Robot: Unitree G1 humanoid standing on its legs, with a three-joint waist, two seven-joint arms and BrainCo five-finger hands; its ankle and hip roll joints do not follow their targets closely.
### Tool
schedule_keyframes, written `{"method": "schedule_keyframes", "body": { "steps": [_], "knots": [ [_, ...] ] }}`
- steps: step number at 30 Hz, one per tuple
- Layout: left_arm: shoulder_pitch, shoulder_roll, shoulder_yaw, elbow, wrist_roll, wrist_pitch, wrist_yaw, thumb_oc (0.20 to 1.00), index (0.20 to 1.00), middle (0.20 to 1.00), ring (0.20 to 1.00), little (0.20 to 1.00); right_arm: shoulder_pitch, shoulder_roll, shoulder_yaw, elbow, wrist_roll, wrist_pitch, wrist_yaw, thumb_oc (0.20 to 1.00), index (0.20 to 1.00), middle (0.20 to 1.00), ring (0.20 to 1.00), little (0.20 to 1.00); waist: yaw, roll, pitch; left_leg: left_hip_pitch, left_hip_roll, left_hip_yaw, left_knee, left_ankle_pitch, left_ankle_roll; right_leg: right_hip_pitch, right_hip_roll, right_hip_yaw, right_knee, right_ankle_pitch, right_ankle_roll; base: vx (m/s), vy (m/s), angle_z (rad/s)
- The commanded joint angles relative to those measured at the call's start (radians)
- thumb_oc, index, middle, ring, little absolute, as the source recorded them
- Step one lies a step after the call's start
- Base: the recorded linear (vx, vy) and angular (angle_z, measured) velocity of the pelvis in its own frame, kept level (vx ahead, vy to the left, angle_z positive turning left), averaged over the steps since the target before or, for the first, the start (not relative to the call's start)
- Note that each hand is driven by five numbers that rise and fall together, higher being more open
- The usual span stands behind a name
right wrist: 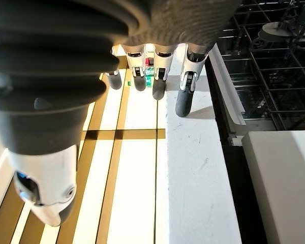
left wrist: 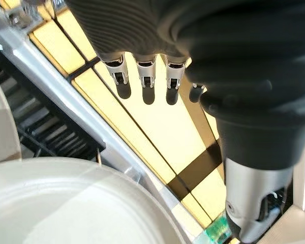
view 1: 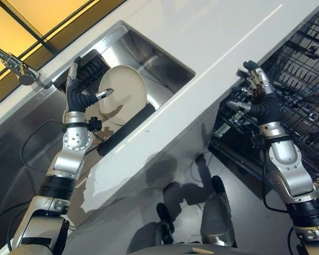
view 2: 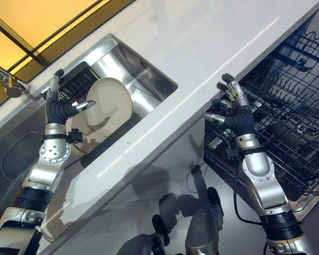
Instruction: Pick up plates and place into dishwasher.
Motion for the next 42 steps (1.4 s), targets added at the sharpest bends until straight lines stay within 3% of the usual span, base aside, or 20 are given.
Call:
{"method": "schedule_keyframes", "body": {
  "steps": [1, 7, 10, 12, 15, 18, 20, 28, 42],
  "knots": [
    [-0.003, 0.076, 0.063, -0.009, 0.014, -0.011, 0.002, 1.000, 1.000, 1.000, 1.000, 1.000, 0.067, 0.034, 0.004, 0.005, 0.015, -0.019, 0.024, 1.000, 1.000, 1.000, 1.000, 1.000, 0.020, -0.043, -0.097, -0.055, -0.071, -0.035, 0.095, -0.080, 0.065, 0.021, 0.066, -0.074, 0.091, -0.158, -0.062, -0.04, -0.208, -0.04],
    [-0.016, 0.062, 0.034, 0.103, -0.037, 0.027, -0.065, 1.000, 1.000, 1.000, 1.000, 1.000, 0.075, 0.031, 0.010, 0.023, 0.019, -0.043, 0.035, 1.000, 1.000, 1.000, 1.000, 1.000, 0.016, -0.049, -0.150, -0.015, -0.035, -0.047, 0.093, -0.073, 0.039, 0.097, 0.117, -0.087, 0.030, -0.157, -0.094, -0.06, -0.211, 0.06],
    [-0.023, 0.052, 0.019, 0.192, -0.092, 0.018, -0.089, 1.000, 1.000, 1.000, 1.000, 1.000, 0.068, 0.023, 0.017, 0.022, 0.020, -0.038, 0.039, 1.000, 1.000, 1.000, 1.000, 1.000, 0.014, -0.065, -0.168, -0.033, -0.015, -0.055, 0.200, -0.080, 0.021, 0.132, 0.129, -0.080, 0.009, -0.148, -0.113, -0.01, -0.199, 0.11],
    [-0.010, 0.051, 0.026, 0.231, -0.105, 0.002, -0.106, 1.000, 1.000, 1.000, 1.000, 1.000, 0.070, 0.030, 0.024, 0.028, 0.016, -0.030, 0.037, 1.000, 1.000, 1.000, 1.000, 1.000, 0.023, -0.077, -0.169, -0.062, -0.004, -0.086, 0.277, -0.070, 0.014, 0.156, 0.140, -0.068, 0.007, -0.147, -0.121, 0.12, -0.173, 0.03],
    [0.027, 0.067, 0.043, 0.244, -0.109, 0.016, -0.132, 1.000, 1.000, 1.000, 1.000, 1.000, 0.086, 0.041, 0.036, 0.038, 0.013, -0.026, 0.040, 1.000, 1.000, 1.000, 1.000, 1.000, 0.049, -0.079, -0.170, -0.065, -0.008, -0.173, 0.207, -0.043, 0.021, 0.183, 0.165, -0.029, 0.012, -0.161, -0.116, 0.19, -0.012, -0.12],
    [0.037, 0.080, 0.042, 0.270, -0.141, -0.004, -0.131, 1.000, 1.000, 1.000, 1.000, 1.000, 0.085, 0.022, 0.039, 0.041, 0.028, -0.033, 0.033, 1.000, 1.000, 1.000, 1.000, 1.000, 0.070, -0.080, -0.151, -0.112, -0.009, -0.218, 0.157, 0.009, 0.014, 0.195, 0.176, 0.000, 0.019, -0.190, -0.117, 0.08, 0.072, -0.35],
    [0.010, 0.082, 0.034, 0.288, -0.148, -0.016, -0.104, 1.000, 1.000, 1.000, 1.000, 1.000, 0.045, -0.001, 0.043, 0.061, 0.053, -0.040, 0.024, 1.000, 1.000, 1.000, 1.000, 1.000, 0.064, -0.083, -0.136, -0.121, -0.020, -0.218, 0.148, -0.030, 0.023, 0.158, 0.169, 0.005, 0.035, -0.200, -0.116, -0.08, 0.113, -0.84],
    [-0.183, 0.147, -0.013, 0.336, -0.171, -0.029, -0.049, 1.000, 1.000, 1.000, 1.000, 1.000, -0.100, -0.054, 0.060, 0.074, 0.087, -0.043, -0.036, 1.000, 1.000, 1.000, 1.000, 1.000, 0.018, -0.064, -0.009, -0.187, -0.054, -0.198, 0.164, -0.047, 0.028, -0.031, 0.143, 0.018, 0.118, -0.177, -0.107, -0.13, 0.154, -0.18],
    [-0.245, 0.161, -0.013, 0.324, -0.154, 0.023, -0.004, 1.000, 1.000, 1.000, 1.000, 1.000, -0.139, -0.029, 0.090, 0.064, 0.036, -0.020, -0.068, 1.000, 1.000, 1.000, 1.000, 1.000, 0.007, -0.052, 0.077, -0.245, -0.104, -0.158, 0.207, -0.065, 0.064, -0.127, 0.093, 0.065, 0.176, -0.147, -0.079, 0.04, 0.094, -0.05]
  ]
}}
